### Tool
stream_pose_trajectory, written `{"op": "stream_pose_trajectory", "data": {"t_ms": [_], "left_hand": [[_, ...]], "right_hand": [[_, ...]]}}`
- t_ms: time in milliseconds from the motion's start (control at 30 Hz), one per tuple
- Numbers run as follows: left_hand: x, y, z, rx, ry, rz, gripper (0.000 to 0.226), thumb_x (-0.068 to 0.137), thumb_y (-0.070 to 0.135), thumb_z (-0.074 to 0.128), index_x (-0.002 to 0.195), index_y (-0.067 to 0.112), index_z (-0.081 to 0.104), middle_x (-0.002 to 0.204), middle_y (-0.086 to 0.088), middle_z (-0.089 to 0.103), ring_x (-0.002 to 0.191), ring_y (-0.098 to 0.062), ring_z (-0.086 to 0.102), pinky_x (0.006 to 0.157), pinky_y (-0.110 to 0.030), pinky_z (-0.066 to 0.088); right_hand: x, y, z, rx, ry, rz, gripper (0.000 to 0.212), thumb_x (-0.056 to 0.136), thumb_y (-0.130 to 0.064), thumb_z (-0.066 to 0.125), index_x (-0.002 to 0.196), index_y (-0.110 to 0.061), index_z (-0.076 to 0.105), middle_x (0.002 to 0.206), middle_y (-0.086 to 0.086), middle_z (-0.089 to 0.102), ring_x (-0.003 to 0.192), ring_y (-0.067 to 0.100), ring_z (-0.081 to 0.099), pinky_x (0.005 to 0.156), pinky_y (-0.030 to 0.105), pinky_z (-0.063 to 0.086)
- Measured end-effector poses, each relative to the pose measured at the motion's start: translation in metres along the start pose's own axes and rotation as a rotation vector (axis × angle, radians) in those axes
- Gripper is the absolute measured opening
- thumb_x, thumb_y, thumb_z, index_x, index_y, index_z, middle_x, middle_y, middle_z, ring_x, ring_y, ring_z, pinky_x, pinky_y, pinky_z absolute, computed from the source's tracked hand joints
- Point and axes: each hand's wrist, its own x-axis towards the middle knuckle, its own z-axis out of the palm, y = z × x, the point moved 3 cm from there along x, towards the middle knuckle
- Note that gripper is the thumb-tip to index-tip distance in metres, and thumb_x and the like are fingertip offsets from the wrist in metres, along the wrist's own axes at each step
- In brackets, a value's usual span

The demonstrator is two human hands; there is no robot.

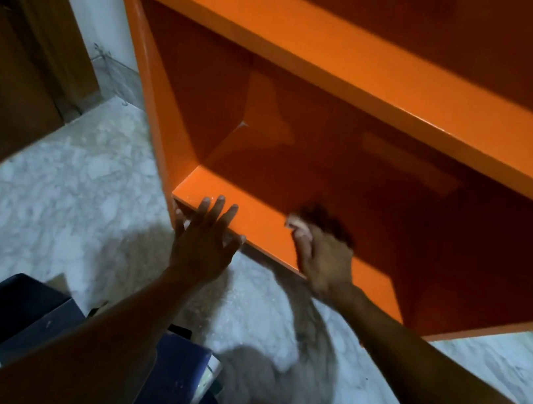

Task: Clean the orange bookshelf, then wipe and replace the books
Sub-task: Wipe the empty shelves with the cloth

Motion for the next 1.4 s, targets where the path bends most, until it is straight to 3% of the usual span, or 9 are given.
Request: {"op": "stream_pose_trajectory", "data": {"t_ms": [167, 267, 467, 600, 800, 967, 1200, 1300, 1400], "left_hand": [[0.001, -0.019, -0.011, 0.023, -0.005, -0.026, 0.073, 0.085, 0.060, 0.025, 0.147, 0.028, 0.045, 0.157, -0.001, 0.039, 0.147, -0.031, 0.031, 0.107, -0.070, 0.023], [0.003, -0.033, -0.016, 0.061, -0.041, -0.063, 0.076, 0.084, 0.061, 0.019, 0.151, 0.031, 0.037, 0.160, 0.000, 0.033, 0.149, -0.030, 0.026, 0.110, -0.068, 0.021], [0.000, -0.047, -0.018, 0.055, -0.049, -0.032, 0.068, 0.091, 0.057, 0.025, 0.152, 0.029, 0.037, 0.160, -0.002, 0.033, 0.147, -0.034, 0.030, 0.109, -0.068, 0.026], [-0.001, -0.049, -0.016, 0.049, -0.062, -0.047, 0.070, 0.091, 0.058, 0.018, 0.155, 0.031, 0.026, 0.164, 0.001, 0.021, 0.151, -0.031, 0.017, 0.114, -0.064, 0.018], [-0.004, -0.051, -0.017, 0.042, -0.077, -0.027, 0.065, 0.094, 0.034, 0.043, 0.156, 0.029, 0.025, 0.165, -0.001, 0.020, 0.152, -0.031, 0.017, 0.114, -0.064, 0.017], [-0.009, -0.057, -0.037, 0.010, -0.077, 0.035, 0.063, 0.086, 0.018, 0.044, 0.149, 0.020, 0.041, 0.159, -0.003, 0.034, 0.149, -0.024, 0.028, 0.116, -0.061, 0.018], [-0.034, -0.062, -0.081, -0.202, 0.216, 0.010, 0.040, 0.084, 0.018, 0.035, 0.121, 0.013, 0.052, 0.117, -0.020, 0.065, 0.104, -0.035, 0.062, 0.089, -0.047, 0.053], [-0.034, -0.070, -0.087, -0.233, 0.270, 0.013, 0.055, 0.088, 0.019, 0.036, 0.140, 0.001, 0.043, 0.141, -0.024, 0.050, 0.129, -0.032, 0.048, 0.108, -0.038, 0.040], [-0.027, -0.067, -0.093, -0.317, 0.275, 0.067, 0.063, 0.091, -0.001, 0.050, 0.150, 0.006, 0.029, 0.153, -0.019, 0.038, 0.142, -0.006, 0.031, 0.114, -0.013, 0.028]], "right_hand": [[-0.031, -0.048, 0.016, 0.087, -0.080, -0.514, 0.044, 0.092, -0.028, 0.052, 0.136, -0.032, 0.057, 0.147, -0.007, 0.051, 0.124, 0.028, 0.045, 0.088, 0.035, 0.027], [-0.028, -0.063, 0.013, 0.318, -0.125, -0.631, 0.038, 0.102, -0.030, 0.035, 0.128, -0.025, 0.062, 0.138, -0.011, 0.058, 0.118, 0.018, 0.054, 0.091, 0.042, 0.040], [0.039, -0.041, -0.020, 0.603, 0.282, -0.266, 0.035, 0.092, -0.006, 0.051, 0.106, -0.032, 0.069, 0.119, -0.021, 0.066, 0.112, 0.002, 0.062, 0.101, 0.030, 0.047], [0.100, 0.003, 0.006, 0.291, 0.085, 0.127, 0.056, 0.088, -0.067, 0.033, 0.130, -0.040, 0.060, 0.143, -0.009, 0.055, 0.132, 0.019, 0.050, 0.112, 0.044, 0.038], [0.078, -0.047, 0.026, 0.034, 0.090, -0.087, 0.048, 0.100, -0.055, 0.022, 0.136, -0.045, 0.051, 0.156, -0.006, 0.038, 0.146, 0.025, 0.030, 0.117, 0.046, 0.023], [0.037, -0.097, 0.031, 0.049, -0.072, -0.282, 0.050, 0.097, -0.052, 0.030, 0.143, -0.039, 0.046, 0.155, -0.002, 0.041, 0.132, 0.034, 0.040, 0.102, 0.046, 0.031], [0.014, -0.135, 0.012, 0.444, -0.104, -0.705, 0.036, 0.098, -0.023, 0.041, 0.125, -0.031, 0.063, 0.130, -0.014, 0.061, 0.115, 0.012, 0.056, 0.094, 0.038, 0.041], [0.055, -0.123, 0.000, 0.592, 0.019, -0.534, 0.031, 0.100, -0.009, 0.042, 0.117, -0.014, 0.068, 0.125, 0.001, 0.067, 0.116, 0.015, 0.061, 0.102, 0.035, 0.046], [0.109, -0.098, -0.001, 0.574, 0.084, -0.133, 0.037, 0.095, -0.023, 0.050, 0.126, -0.009, 0.064, 0.126, 0.014, 0.066, 0.115, 0.027, 0.063, 0.102, 0.039, 0.047]]}}
